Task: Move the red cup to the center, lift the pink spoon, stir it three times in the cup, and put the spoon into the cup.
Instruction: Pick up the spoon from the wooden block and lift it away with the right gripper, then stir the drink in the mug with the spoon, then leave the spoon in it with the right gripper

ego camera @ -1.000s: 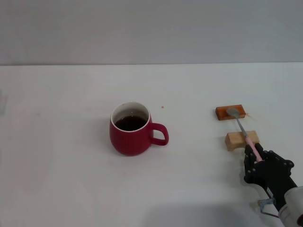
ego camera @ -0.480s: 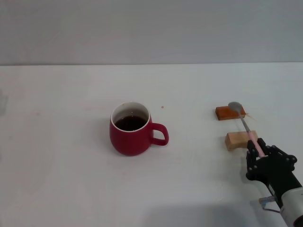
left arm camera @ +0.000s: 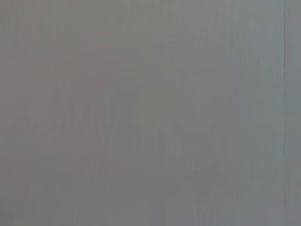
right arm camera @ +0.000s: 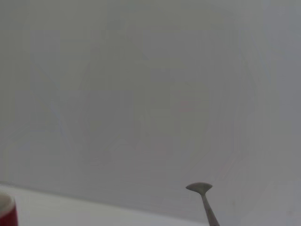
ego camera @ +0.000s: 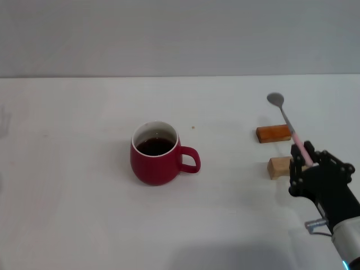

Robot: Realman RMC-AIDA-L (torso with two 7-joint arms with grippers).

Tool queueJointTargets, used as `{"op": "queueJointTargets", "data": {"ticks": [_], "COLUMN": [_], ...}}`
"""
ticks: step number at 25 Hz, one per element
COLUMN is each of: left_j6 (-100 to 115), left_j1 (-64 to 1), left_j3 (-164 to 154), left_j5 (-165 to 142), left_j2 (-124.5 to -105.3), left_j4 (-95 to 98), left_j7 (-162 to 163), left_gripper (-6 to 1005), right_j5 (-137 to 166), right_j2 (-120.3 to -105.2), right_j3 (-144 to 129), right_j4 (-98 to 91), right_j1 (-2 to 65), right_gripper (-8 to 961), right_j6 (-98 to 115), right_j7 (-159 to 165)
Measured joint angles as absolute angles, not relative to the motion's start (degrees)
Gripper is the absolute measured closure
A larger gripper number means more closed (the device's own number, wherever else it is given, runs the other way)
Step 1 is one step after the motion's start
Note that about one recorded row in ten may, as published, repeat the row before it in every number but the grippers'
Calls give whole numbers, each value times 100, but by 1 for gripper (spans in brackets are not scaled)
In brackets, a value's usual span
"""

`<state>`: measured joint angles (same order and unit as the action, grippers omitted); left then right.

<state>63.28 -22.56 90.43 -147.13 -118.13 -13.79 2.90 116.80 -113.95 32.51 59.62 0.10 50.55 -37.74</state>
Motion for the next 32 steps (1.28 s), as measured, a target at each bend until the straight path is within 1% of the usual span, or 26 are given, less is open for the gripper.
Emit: {"op": "queueJointTargets", "data": {"ticks": [4, 5, 6, 7, 9, 10, 11, 14, 15, 16, 19, 20, 21, 22, 23, 24, 25, 26, 29, 30, 32], "left_j6": [6327, 6327, 6327, 6327, 6327, 6327, 6327, 6329, 6329, 6329, 6331, 6331, 6331, 6331, 6330, 6329, 6327, 6326, 6320, 6320, 6312], "left_j1": [-2256, -2254, -2254, -2254, -2253, -2252, -2252, -2246, -2246, -2246, -2241, -2241, -2241, -2241, -2241, -2241, -2241, -2241, -2242, -2244, -2251], "left_j3": [9043, 9043, 9043, 9043, 9043, 9043, 9043, 9043, 9043, 9043, 9044, 9046, 9046, 9046, 9053, 9053, 9054, 9055, 9063, 9066, 9069], "left_j5": [-14713, -14713, -14713, -14713, -14712, -14708, -14708, -14704, -14704, -14704, -14694, -14690, -14690, -14690, -14687, -14684, -14680, -14678, -14677, -14676, -14677], "left_j2": [-11813, -11813, -11813, -11813, -11813, -11813, -11813, -11813, -11813, -11813, -11812, -11812, -11812, -11812, -11812, -11812, -11812, -11812, -11812, -11812, -11812], "left_j4": [-1388, -1390, -1390, -1390, -1393, -1396, -1396, -1396, -1396, -1396, -1399, -1401, -1401, -1401, -1403, -1402, -1400, -1399, -1386, -1384, -1383], "left_j7": [290, 290, 290, 290, 290, 290, 290, 290, 290, 290, 290, 290, 290, 290, 292, 292, 293, 293, 294, 294, 296], "left_gripper": [155, 155, 155, 155, 155, 155, 155, 155, 155, 155, 155, 155, 155, 155, 155, 155, 155, 155, 155, 155, 155], "right_j5": [11685, 11686, 11685, 11685, 11669, 11658, 11658, 11664, 11668, 11668, 11671, 11672, 11672, 11673, 11675, 11675, 11686, 11686, 11744, 11885, 11966], "right_j2": [-11208, -11073, -11015, -11015, -10960, -10968, -10968, -11028, -11054, -11054, -11071, -11099, -11099, -11131, -11242, -11242, -11412, -11412, -11710, -11839, -11864], "right_j3": [3242, 3292, 3343, 3343, 3488, 3715, 3715, 4096, 4377, 4377, 4865, 5189, 5189, 5354, 5774, 5774, 6235, 6235, 6989, 7343, 7455], "right_j4": [6569, 6963, 7164, 7164, 7552, 7908, 7908, 8381, 8705, 8705, 9224, 9522, 9522, 9649, 9887, 9887, 10092, 10092, 10380, 10582, 10686], "right_j1": [-64, -110, -136, -136, -212, -339, -339, -534, -645, -645, -770, -807, -807, -818, -837, -837, -847, -847, -808, -746, -694], "right_gripper": [792, 792, 792, 792, 792, 792, 792, 792, 792, 792, 792, 792, 792, 792, 792, 792, 792, 792, 792, 792, 792], "right_j6": [4908, 4672, 4526, 4526, 4203, 3740, 3740, 2994, 2445, 2445, 1497, 828, 828, 494, -247, -247, -1025, -1025, -2198, -2840, -3072], "right_j7": [-3868, -3884, -3920, -3920, -4096, -4413, -4413, -4817, -4975, -4975, -5049, -5053, -5053, -5053, -5052, -5052, -5052, -5052, -5052, -5036, -4967]}}
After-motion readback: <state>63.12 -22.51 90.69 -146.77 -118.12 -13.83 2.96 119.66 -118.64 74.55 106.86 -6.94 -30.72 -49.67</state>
